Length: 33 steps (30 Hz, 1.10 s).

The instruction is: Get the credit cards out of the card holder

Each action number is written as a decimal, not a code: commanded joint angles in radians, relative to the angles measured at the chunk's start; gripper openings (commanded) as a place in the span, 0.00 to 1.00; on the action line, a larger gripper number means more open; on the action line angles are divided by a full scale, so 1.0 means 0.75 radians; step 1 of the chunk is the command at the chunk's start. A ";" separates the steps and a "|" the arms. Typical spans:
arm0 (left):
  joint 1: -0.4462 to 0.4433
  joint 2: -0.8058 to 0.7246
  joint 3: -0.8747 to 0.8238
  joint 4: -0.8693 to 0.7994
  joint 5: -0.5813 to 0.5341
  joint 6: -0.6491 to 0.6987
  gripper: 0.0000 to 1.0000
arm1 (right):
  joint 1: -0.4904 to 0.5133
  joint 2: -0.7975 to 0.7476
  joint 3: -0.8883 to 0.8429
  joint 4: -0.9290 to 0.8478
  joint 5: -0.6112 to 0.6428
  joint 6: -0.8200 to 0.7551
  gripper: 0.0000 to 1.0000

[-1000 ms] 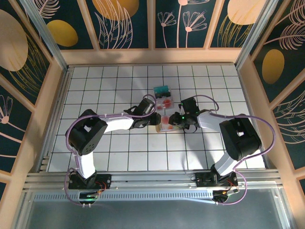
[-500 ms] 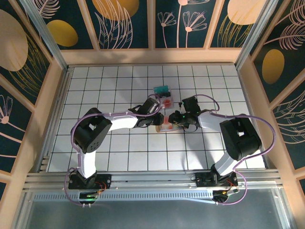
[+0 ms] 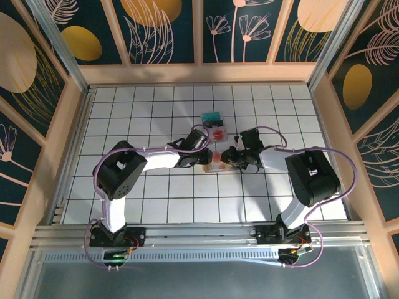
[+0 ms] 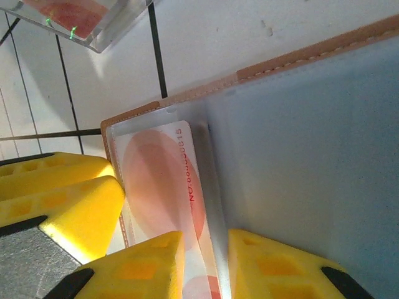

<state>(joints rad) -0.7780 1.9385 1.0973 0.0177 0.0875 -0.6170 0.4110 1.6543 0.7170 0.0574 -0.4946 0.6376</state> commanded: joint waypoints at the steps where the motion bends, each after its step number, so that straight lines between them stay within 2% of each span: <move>1: -0.004 0.050 0.022 -0.097 -0.018 0.034 0.21 | -0.012 0.010 -0.015 0.089 -0.083 0.031 0.23; 14: -0.005 0.041 -0.013 -0.143 -0.048 0.036 0.15 | -0.031 -0.038 -0.031 0.197 -0.181 0.090 0.20; 25: -0.005 0.047 -0.017 -0.153 -0.057 0.041 0.13 | -0.039 -0.040 -0.020 0.182 -0.163 0.079 0.20; 33: -0.005 0.048 -0.019 -0.153 -0.056 0.039 0.12 | -0.037 -0.045 0.011 0.089 -0.087 0.025 0.20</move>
<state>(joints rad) -0.7780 1.9411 1.1072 0.0029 0.0608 -0.6022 0.3855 1.6539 0.6964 0.1307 -0.5716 0.6838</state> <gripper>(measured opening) 0.126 0.198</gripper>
